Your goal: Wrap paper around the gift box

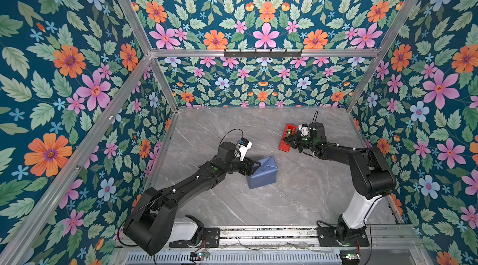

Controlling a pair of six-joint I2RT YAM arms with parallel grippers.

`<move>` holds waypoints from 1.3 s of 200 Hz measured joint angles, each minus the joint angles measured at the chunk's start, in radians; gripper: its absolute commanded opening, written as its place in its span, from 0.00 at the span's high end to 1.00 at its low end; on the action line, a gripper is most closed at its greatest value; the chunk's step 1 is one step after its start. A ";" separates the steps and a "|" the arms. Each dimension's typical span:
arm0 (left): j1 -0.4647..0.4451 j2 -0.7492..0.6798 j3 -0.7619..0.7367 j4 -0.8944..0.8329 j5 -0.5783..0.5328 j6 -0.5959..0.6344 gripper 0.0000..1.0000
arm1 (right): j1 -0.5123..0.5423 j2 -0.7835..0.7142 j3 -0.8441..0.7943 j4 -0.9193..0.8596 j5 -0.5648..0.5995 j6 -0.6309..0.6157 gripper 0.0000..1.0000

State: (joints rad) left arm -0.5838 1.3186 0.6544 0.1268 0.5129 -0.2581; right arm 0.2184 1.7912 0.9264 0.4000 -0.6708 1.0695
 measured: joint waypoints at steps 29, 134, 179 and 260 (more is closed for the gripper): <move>0.000 0.001 0.000 0.000 0.000 0.000 0.27 | 0.024 -0.049 -0.065 0.022 0.021 0.006 1.00; 0.000 0.016 0.002 0.015 0.006 0.000 0.27 | 0.060 -0.022 -0.159 0.039 0.091 -0.010 1.00; 0.000 0.017 0.002 0.016 0.007 0.000 0.27 | 0.039 0.003 -0.124 -0.030 0.154 -0.080 1.00; 0.000 0.016 0.002 0.016 0.006 0.004 0.27 | 0.019 0.035 0.003 -0.252 0.202 -0.239 1.00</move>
State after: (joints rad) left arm -0.5835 1.3342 0.6559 0.1425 0.5194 -0.2543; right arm 0.2379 1.8267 0.9291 0.1482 -0.4686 0.8303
